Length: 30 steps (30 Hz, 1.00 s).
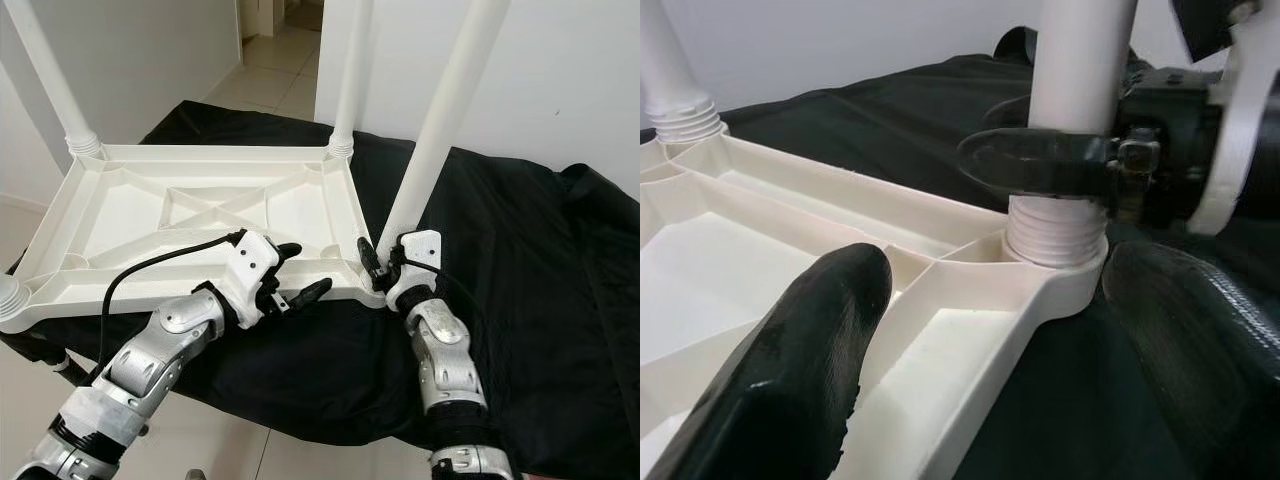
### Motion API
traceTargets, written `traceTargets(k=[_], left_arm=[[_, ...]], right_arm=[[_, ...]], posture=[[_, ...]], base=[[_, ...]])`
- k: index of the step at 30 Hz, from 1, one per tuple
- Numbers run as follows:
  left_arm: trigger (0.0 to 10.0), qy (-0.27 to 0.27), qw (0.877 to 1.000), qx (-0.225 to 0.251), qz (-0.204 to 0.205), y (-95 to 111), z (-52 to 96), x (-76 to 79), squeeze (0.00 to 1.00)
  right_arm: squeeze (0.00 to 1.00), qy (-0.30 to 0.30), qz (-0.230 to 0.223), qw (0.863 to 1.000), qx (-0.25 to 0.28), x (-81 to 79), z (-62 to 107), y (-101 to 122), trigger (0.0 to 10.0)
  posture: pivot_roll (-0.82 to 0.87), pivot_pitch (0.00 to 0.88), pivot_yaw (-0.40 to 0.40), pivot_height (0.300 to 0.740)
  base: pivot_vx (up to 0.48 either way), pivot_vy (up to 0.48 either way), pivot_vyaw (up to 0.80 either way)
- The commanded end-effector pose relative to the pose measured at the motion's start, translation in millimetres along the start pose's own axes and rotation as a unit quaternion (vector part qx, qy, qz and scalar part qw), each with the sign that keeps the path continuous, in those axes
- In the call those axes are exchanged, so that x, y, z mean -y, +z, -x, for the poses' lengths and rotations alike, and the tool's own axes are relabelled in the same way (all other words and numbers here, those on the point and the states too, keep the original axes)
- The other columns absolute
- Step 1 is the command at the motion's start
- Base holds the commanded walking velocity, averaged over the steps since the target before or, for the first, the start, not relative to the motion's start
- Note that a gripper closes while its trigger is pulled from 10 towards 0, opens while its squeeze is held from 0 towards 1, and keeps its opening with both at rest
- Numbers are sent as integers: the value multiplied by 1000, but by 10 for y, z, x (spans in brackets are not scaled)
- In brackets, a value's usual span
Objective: Building children table
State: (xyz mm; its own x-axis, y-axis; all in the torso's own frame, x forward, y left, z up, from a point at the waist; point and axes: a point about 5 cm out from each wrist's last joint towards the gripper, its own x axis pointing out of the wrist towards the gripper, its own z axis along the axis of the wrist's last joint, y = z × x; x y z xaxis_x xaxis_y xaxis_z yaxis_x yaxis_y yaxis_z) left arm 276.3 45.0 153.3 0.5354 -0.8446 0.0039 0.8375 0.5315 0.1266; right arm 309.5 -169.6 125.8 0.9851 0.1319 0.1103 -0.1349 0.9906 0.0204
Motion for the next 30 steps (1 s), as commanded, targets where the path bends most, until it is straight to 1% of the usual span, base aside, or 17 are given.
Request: traceTargets(k=[1,2,3,5,6,7,8,10,11,12,15,20,21,23,24,27,30], left_arm=[[10000,-33,999,0,5,2,11,49,0],[10000,-31,1000,0,4,1,19,44,0],[10000,-28,1000,-1,1,-2,29,38,0],[10000,-28,1000,-1,1,-2,29,38,0],[10000,-26,1000,-1,0,-3,38,33,0],[10000,-26,1000,-1,0,-3,38,33,0],[10000,-23,1000,-1,-1,-2,46,29,0],[10000,-19,1000,0,-2,-2,53,20,0],[10000,-19,1000,0,-2,-2,53,20,0],[10000,-17,1000,1,-3,2,55,20,0],[10000,-12,1000,4,-7,15,65,21,0],[10000,-6,1000,7,-12,20,85,27,0],[10000,-5,1000,8,-10,12,89,35,0],[10000,-5,1000,8,-10,12,89,35,0],[10000,-5,1000,7,-9,5,89,42,0],[10000,-7,1000,7,-11,4,87,44,0],[10000,-8,1000,6,-15,1,90,29,0]], right_arm=[[0,-51,-2,998,-26,42,52,-98,10000],[0,-96,1,995,-31,20,71,-120,10000],[0,-132,-10,991,-36,-33,85,-138,10000],[0,-132,-10,991,-36,-33,85,-138,10000],[0,-151,-12,988,-39,-80,89,-145,10000],[0,-151,-12,988,-39,-80,89,-145,10000],[0,-155,-30,987,-42,-160,82,-154,10000],[0,-126,-38,991,-34,-303,38,-127,10000],[0,-126,-38,991,-34,-303,38,-127,10000],[0,-118,-42,992,-33,-346,27,-112,10000],[0,-115,-43,992,-35,-395,28,-103,10000],[0,-118,-41,992,-36,-407,37,-104,10000],[878,-111,-42,992,-36,-418,38,-105,10000],[878,-111,-42,992,-36,-418,38,-105,10000],[1000,-102,-45,993,-34,-431,37,-103,10000],[1000,-91,-40,995,-29,-419,46,-93,10000],[1000,-88,-36,995,-25,-370,57,-86,10000]], posture=[[0,0,-77,740],[3,0,-82,740],[13,0,-90,740],[13,0,-90,740],[20,0,-93,740],[20,0,-93,740],[23,0,-93,740],[27,0,-96,740],[27,0,-96,740],[27,0,-96,740],[39,0,-105,740],[45,0,-114,740],[48,0,-124,740],[48,0,-124,740],[49,0,-126,740],[51,0,-130,740],[50,0,-130,740]], base=[[0,0,0],[0,0,0],[0,0,0],[0,0,0],[0,0,0],[0,0,0],[0,0,0],[0,0,0],[0,0,0],[0,0,0],[0,0,0],[0,0,0],[0,0,0],[0,0,0],[0,0,0],[0,0,0],[0,0,0]])
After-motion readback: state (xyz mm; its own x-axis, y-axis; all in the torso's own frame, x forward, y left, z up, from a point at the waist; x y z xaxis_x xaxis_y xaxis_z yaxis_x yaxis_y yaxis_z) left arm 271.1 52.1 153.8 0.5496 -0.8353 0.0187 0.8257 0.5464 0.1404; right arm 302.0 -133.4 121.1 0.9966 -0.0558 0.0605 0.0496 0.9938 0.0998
